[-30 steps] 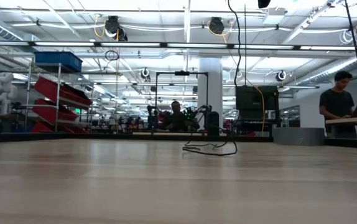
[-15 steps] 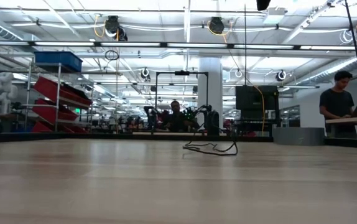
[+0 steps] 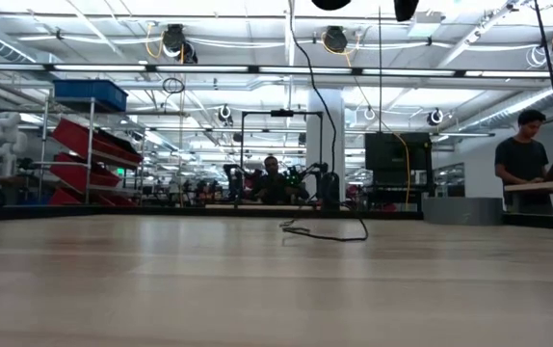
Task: Coil cords
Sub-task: Coil the black wire onto the spool
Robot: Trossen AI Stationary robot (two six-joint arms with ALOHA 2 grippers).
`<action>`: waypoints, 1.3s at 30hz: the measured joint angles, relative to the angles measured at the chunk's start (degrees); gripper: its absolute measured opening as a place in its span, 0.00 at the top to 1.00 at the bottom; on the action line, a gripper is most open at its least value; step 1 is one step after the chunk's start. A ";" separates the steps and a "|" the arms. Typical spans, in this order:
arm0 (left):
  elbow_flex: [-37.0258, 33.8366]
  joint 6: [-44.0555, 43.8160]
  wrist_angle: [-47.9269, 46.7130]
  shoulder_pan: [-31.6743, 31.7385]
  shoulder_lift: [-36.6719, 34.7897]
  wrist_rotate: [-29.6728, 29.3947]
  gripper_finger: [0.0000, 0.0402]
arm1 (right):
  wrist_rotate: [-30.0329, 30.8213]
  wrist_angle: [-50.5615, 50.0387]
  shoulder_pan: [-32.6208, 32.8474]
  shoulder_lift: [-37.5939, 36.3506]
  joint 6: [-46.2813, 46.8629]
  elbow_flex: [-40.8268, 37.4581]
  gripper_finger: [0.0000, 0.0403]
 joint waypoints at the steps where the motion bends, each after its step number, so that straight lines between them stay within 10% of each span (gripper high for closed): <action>1: 0.00 -1.30 -2.30 0.53 -0.89 0.39 1.00 | 0.00 0.68 0.00 0.39 -0.03 0.00 1.00; 15: 0.04 -26.08 -29.66 2.56 -2.71 14.54 1.00 | -0.03 5.82 1.00 1.25 -0.33 0.00 1.00; 39: 4.97 -22.20 -40.37 9.91 -14.12 13.74 1.00 | -4.58 5.12 1.21 2.57 0.31 0.00 1.00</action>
